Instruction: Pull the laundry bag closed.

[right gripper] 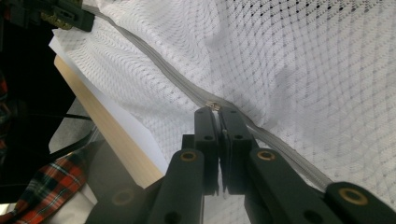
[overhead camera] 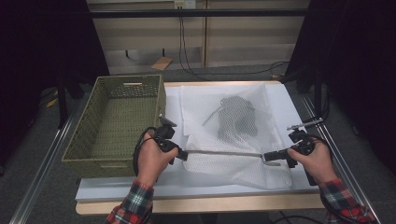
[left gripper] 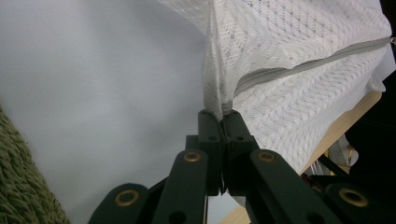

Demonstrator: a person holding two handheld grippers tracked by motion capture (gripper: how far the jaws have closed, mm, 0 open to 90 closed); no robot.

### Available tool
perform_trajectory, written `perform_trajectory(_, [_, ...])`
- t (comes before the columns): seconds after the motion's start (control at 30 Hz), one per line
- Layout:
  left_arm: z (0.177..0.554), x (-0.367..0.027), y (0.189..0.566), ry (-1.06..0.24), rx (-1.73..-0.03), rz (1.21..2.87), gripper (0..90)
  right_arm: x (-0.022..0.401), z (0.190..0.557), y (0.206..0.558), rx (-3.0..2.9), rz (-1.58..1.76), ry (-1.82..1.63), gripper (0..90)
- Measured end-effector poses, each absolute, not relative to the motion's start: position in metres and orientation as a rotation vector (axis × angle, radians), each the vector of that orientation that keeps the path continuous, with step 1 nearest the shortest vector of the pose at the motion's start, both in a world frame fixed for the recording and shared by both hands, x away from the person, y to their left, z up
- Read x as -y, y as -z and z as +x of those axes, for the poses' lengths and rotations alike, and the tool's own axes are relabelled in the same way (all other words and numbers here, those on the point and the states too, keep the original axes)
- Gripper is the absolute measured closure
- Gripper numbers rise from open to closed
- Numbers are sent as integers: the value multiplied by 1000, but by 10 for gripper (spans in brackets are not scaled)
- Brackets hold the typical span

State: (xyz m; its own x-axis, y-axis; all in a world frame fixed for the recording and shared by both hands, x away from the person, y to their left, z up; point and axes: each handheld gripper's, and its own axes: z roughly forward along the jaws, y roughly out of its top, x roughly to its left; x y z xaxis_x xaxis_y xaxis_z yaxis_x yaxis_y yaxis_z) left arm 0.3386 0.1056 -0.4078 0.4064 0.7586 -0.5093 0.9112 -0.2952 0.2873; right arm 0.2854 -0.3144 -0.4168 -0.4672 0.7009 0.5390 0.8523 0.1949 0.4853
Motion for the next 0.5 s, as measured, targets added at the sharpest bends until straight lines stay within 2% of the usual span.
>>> perform_trajectory(0.5, [340, -105, 408, 365, -1435, 2126, 882, 327, 284, 414, 2277, -1547, 1117, 874])
